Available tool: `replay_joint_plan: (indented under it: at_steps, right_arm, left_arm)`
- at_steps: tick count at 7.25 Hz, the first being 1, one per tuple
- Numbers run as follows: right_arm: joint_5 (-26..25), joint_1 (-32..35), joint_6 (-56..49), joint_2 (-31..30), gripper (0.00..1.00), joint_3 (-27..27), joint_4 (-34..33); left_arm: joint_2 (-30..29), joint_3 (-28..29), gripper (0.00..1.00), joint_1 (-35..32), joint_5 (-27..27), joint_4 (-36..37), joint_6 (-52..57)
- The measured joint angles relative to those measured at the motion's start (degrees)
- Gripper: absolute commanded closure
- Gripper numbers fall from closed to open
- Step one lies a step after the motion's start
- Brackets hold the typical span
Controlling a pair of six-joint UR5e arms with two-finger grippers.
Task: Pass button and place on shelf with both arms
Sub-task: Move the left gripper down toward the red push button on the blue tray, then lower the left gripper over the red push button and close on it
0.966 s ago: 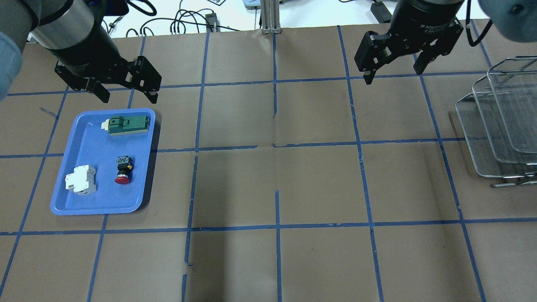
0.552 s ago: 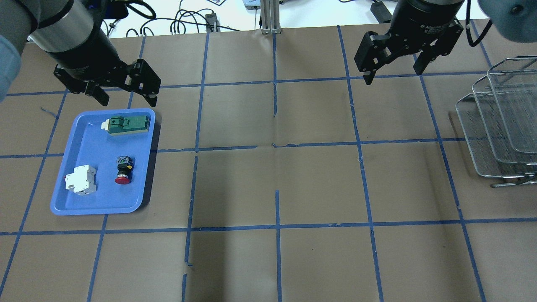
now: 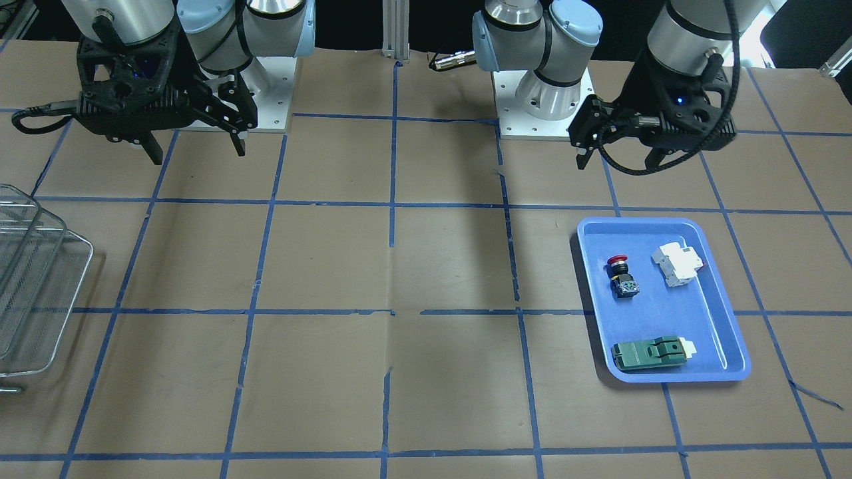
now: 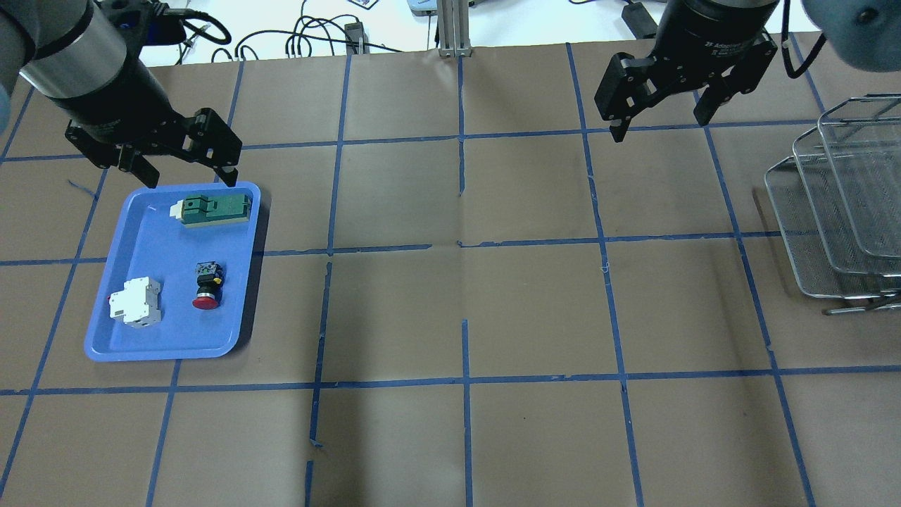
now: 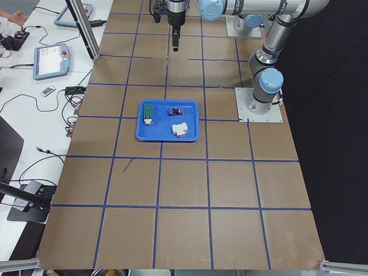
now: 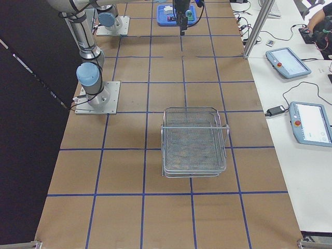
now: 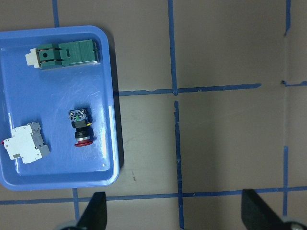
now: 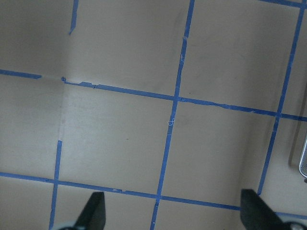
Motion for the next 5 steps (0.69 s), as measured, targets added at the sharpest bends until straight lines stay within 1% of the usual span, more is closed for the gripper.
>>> replay_joint_plan:
  at_steps: [2, 3, 4, 5]
  right_arm:
    - [0.0, 0.0, 0.0, 0.0, 0.0, 0.0, 0.0]
    - [0.0, 0.0, 0.0, 0.0, 0.0, 0.0, 0.0]
    - [0.0, 0.0, 0.0, 0.0, 0.0, 0.0, 0.0]
    - [0.0, 0.0, 0.0, 0.0, 0.0, 0.0, 0.0]
  left_arm:
    - [-0.1, -2.8, 0.0, 4.2, -0.4, 0.4, 3.6]
    - [-0.9, -5.5, 0.0, 7.2, -0.8, 2.0, 4.2]
    - [-2.6, -10.0, 0.0, 10.6, -1.4, 7.1, 5.5]
    - [-4.8, -15.4, 0.0, 12.9, -1.6, 14.7, 8.0]
